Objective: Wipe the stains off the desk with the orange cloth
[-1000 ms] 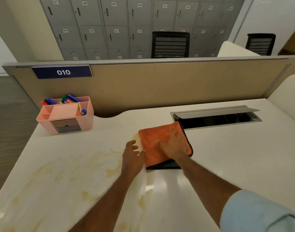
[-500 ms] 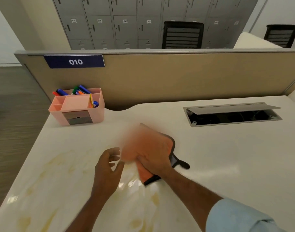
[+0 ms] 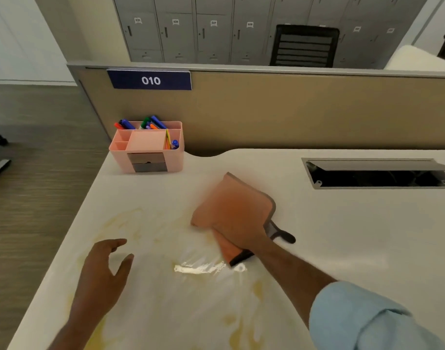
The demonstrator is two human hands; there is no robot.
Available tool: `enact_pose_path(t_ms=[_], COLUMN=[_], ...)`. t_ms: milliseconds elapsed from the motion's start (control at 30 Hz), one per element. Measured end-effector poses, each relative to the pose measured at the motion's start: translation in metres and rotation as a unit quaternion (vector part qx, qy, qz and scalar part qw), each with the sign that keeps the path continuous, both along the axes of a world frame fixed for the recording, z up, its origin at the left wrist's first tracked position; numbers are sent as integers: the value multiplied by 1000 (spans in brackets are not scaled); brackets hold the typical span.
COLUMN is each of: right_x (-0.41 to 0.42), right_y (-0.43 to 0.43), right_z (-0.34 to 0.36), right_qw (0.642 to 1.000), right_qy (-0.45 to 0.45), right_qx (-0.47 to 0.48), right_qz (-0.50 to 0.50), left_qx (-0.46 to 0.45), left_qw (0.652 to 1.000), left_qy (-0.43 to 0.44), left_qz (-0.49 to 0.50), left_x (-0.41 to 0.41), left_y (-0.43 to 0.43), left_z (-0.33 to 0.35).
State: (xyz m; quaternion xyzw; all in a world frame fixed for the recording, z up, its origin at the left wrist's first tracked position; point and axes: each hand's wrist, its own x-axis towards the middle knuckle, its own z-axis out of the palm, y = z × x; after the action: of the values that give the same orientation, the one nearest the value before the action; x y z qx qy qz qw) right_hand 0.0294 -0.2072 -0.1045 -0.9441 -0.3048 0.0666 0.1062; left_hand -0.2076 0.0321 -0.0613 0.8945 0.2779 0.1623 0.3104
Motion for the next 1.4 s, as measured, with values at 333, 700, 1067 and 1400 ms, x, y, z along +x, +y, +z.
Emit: enact_pose_path(t_ms=[333,700,1067,1400], right_x=[27,-42,10,-21], right_y=[-37,-71,16,-108], right_z=[2,-4,9,3], right_qw=[991,999,997,992], right_qy=[-23,-42,16,-41], right_qx=[-12,0,-62,-49], right_qz=[-130,21,-39,-112], left_qx=[57,44,88,86], left_qw=[997,997,989,989], left_qy=[51,65,111,91], left_qz=[23,-16,-52,-76], left_x=[-81,-68,-59,-50], left_y=[25,3,-19,-21], left_z=[-8,12,7,14])
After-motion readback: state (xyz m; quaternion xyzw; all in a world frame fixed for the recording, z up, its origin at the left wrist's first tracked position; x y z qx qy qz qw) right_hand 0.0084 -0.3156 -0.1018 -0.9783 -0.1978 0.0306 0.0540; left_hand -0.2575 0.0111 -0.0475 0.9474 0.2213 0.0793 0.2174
